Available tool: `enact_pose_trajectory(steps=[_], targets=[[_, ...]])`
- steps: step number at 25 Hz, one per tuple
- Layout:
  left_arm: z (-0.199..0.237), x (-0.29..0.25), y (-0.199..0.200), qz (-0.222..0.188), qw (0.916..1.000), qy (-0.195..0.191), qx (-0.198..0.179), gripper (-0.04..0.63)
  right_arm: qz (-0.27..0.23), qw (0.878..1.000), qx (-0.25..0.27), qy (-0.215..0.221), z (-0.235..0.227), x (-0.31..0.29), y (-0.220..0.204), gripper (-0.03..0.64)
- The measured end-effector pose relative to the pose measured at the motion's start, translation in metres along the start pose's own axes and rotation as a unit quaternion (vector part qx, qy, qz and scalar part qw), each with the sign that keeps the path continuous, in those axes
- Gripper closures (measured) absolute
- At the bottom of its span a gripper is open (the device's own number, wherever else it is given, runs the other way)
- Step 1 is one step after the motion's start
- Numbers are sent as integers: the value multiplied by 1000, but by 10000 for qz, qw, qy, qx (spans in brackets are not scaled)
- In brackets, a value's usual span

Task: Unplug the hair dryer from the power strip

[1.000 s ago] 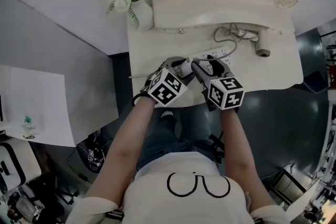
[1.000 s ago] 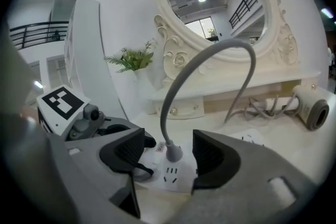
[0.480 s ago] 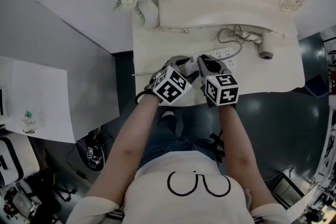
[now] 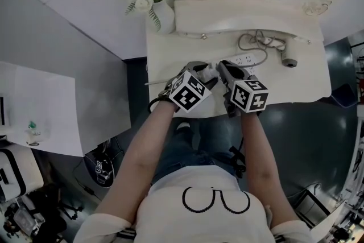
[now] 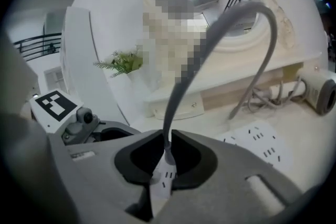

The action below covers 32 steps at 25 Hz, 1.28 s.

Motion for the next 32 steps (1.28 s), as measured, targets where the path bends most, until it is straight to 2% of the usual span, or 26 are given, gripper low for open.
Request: enact_pose_trajectory(steps=[2,5,6,8,12,14,16,19,21,30,32], targets=[[1,0,0,17,10000,-15,-43,377,32,9991,414,-56,7,3,-1,580],[3,0,2,91,9999,-134,-52,377,360,9890,1435,-39,20,0,1,583],[4,-1,3,130,9997,-184,-20,377,422,9872,1536,-5,22,-3,3,583],[6,-1,5,196,9995,-262,40,377,402,9912,1258,15,17,-10,8,581],[5,-3,6,276,9991,-294,-86,377,202,9986,489,-33,2,-11,9,581],[5,-3,5,244,9993,-259,-76,377,133,9993,342,-43,1,-5,7,580],[5,-3,6,283,9991,-295,-143,377,146,9986,494,-101,6,0,6,580],[4,-4,7,397,9982,-401,-212,377,359,9923,1183,-128,16,1,6,583],[3,-5,8,482,9978,-389,-233,377,462,9891,1398,-68,17,-5,8,583],[2,-7,9,540,9974,-352,-312,376,215,9976,659,20,3,0,13,591],[1,-7,9,577,9970,-390,-340,374,170,9978,636,-42,5,7,12,594]])
Point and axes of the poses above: the fingertips, and each gripper's own axes: x backward along the fingers, z to its left, y out of its top, the point moved 9 cm from there along x, backward along the fingers, and after that the axes turned 14 degrees about -z, right-handed, at the moved point
